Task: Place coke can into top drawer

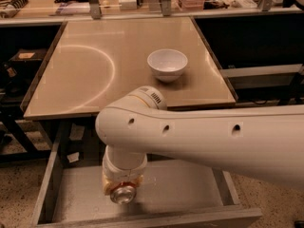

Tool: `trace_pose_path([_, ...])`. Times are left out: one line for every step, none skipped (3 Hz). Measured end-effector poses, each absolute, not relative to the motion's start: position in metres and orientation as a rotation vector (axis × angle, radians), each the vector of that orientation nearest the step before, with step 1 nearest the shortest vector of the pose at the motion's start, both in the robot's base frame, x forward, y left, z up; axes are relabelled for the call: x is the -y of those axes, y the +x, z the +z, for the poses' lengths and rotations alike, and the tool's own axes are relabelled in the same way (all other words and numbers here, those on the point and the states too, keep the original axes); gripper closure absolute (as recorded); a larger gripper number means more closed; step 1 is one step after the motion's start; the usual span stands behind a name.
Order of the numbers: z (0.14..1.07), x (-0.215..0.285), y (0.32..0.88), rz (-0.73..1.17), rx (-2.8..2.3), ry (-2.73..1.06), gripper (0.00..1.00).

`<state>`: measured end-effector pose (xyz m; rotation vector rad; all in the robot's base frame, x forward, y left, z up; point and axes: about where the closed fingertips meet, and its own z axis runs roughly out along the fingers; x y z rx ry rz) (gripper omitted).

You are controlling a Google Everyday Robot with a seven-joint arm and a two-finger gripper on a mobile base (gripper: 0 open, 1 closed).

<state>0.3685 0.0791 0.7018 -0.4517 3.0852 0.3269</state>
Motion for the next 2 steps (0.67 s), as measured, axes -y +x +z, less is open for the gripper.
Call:
trace_pose_path([0.676,-0.085,0.376,0.328,-3.082,-0.446,1.00])
trace_pose_path([0.653,-0.091,0.386,0.327,-3.078,-0.465,1.00])
